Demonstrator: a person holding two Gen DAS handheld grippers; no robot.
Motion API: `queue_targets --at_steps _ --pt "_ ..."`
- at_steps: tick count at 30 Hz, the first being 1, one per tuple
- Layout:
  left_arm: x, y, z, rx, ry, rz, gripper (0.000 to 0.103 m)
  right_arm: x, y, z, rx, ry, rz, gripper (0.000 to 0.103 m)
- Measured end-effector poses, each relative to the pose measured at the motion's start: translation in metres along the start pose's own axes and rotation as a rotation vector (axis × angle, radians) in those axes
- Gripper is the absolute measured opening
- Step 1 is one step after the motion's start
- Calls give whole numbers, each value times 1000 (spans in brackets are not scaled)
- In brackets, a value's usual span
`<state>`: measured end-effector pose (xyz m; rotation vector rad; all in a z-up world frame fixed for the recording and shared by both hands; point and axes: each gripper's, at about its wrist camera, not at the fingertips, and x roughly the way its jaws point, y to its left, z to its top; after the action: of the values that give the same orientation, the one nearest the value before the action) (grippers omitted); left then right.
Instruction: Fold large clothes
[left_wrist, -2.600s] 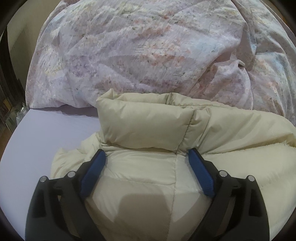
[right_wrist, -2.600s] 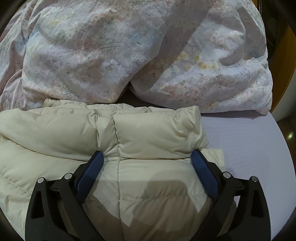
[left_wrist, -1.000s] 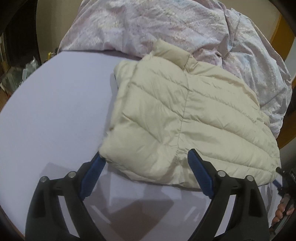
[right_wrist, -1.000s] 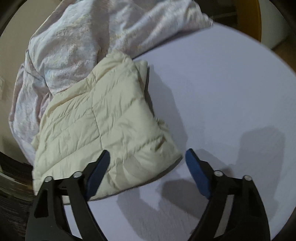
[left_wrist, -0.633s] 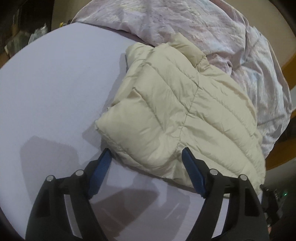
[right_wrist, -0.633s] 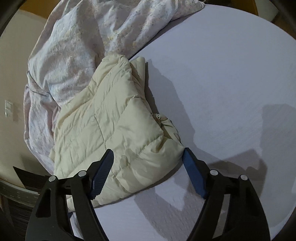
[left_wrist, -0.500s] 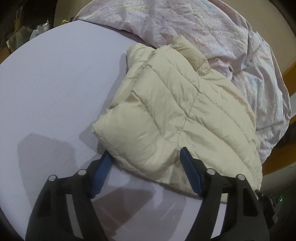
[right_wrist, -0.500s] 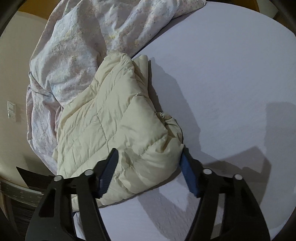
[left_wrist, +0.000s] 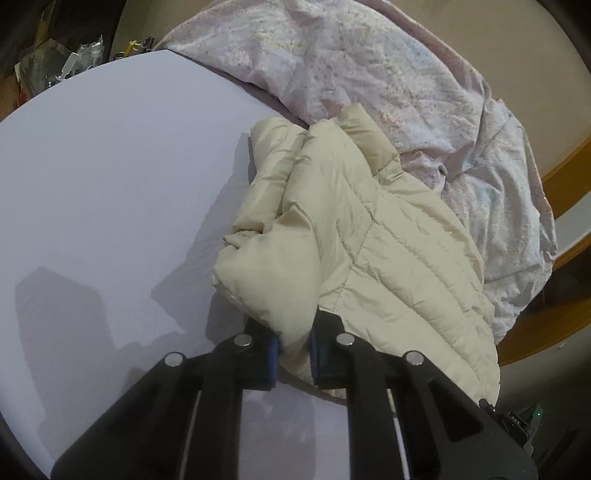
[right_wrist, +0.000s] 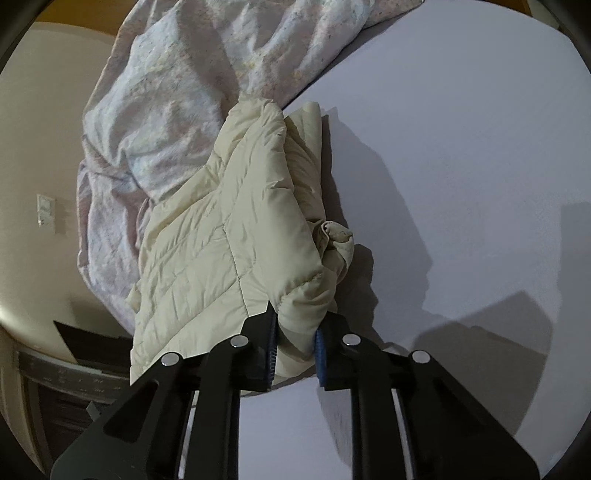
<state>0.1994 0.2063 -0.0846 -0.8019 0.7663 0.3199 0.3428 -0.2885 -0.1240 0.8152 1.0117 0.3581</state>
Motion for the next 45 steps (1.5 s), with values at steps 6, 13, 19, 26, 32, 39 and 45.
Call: queue_targets --at_steps 6,13,19,26,32,39,45 --pt "-35 26 -19 11 8 14 12 -15 -1 -39 -36 58 -7 17" --pt "-66 58 -39 9 28 21 17 -38 3 -76 -124 98 -59 23" --pt "-71 57 -44 65 7 73 43 -70 35 -73 -320 -106 -291 65" --pt "-76 59 -52 82 -2 90 69 -40 100 -72 -485 -131 -253 65" --pt "-81 63 -58 76 3 75 81 24 171 -103 -680 -76 -215 65" --pt "-75 66 -63 52 41 56 83 83 196 -119 -772 -46 -294 65" --pt "-70 66 -60 46 44 51 83 114 188 -123 -787 -11 -359 68"
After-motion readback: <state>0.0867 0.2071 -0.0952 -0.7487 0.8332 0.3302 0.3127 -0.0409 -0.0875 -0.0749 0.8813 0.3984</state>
